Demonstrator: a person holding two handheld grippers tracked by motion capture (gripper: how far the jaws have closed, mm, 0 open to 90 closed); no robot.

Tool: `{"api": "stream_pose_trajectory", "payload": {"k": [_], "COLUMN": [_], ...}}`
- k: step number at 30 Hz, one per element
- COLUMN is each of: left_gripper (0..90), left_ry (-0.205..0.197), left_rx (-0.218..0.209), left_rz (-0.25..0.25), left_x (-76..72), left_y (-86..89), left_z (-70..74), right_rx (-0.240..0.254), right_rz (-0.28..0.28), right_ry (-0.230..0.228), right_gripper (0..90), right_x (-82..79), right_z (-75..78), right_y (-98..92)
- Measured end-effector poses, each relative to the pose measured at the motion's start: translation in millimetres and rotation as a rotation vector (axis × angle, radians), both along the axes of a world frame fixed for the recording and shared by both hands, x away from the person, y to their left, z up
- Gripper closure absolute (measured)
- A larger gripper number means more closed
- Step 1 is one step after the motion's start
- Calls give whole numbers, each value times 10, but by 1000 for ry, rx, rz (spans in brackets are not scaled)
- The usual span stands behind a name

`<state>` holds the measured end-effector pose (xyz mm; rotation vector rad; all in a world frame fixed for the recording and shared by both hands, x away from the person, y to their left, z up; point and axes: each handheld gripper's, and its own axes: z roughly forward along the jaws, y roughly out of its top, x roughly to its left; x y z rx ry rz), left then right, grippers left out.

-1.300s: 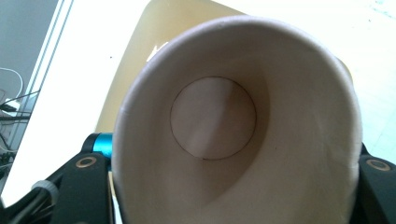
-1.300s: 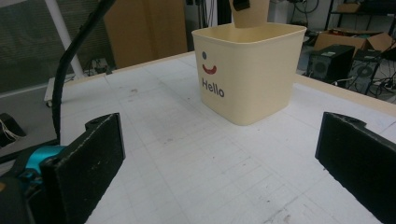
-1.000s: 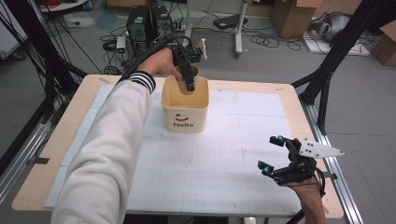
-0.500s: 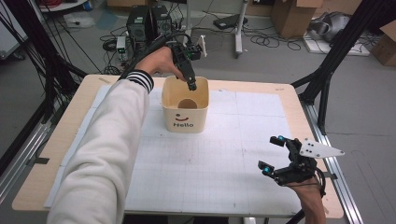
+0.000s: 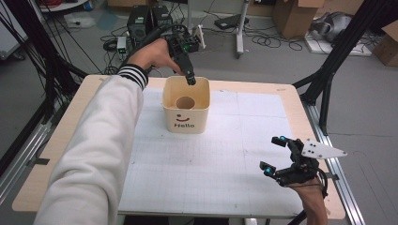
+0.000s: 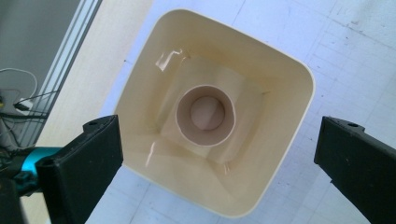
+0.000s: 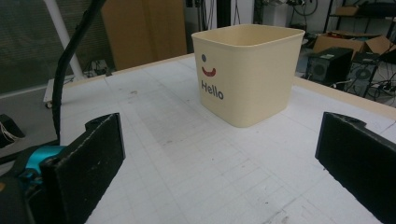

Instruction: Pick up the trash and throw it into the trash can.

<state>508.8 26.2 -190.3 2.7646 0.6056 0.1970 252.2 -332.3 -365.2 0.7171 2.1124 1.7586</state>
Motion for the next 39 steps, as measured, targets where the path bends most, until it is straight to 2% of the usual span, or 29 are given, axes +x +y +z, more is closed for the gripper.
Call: {"api": "stream_pose_trajectory", "payload": {"k": [1,7,9,11,14,17,20,26,33,34,35,36,37,38,39], "left_gripper": [17,17,17,17,17,17,17,17,17,17,17,17,17,17,17], "left_ry": [0,-32,-32,-46,-63,-72,-76,-85,-99,-106,-103,-101,-101,-115,-120], "left_rx": [0,-21,-27,-20,-31,-32,-45,-36,-27,-34,-78,-95,-95,-52,-41], "left_rz": [0,5,10,9,10,3,4,5,18,24,31,33,33,43,48], "left_x": [0,-108,-127,-170,-213,-251,-273,-311,-365,-379,-412,-429,-429,-474,-501], "left_y": [0,100,110,137,150,153,172,217,299,322,398,444,444,521,561], "left_z": [0,234,260,353,453,511,545,558,586,588,596,586,586,561,558], "right_rx": [0,3,0,0,-3,-3,-2,0,3,3,2,2,3,4,5], "right_rz": [-2,-3,-3,2,5,6,5,3,4,3,2,2,3,4,3], "right_ry": [-4,-1,-6,-4,-1,-1,0,-12,-1,3,2,1,-1,-1,-3], "right_gripper": [3,2,3,2,3,2,3,2,3,2,2,3,3,2,3], "right_x": [4,-2,1,2,6,9,6,6,7,4,6,7,7,5,4], "right_z": [0,3,6,6,5,1,3,9,-1,-2,-6,-6,-5,-4,-3], "right_y": [-4,-3,4,20,36,39,35,23,27,26,26,25,24,26,28]}}
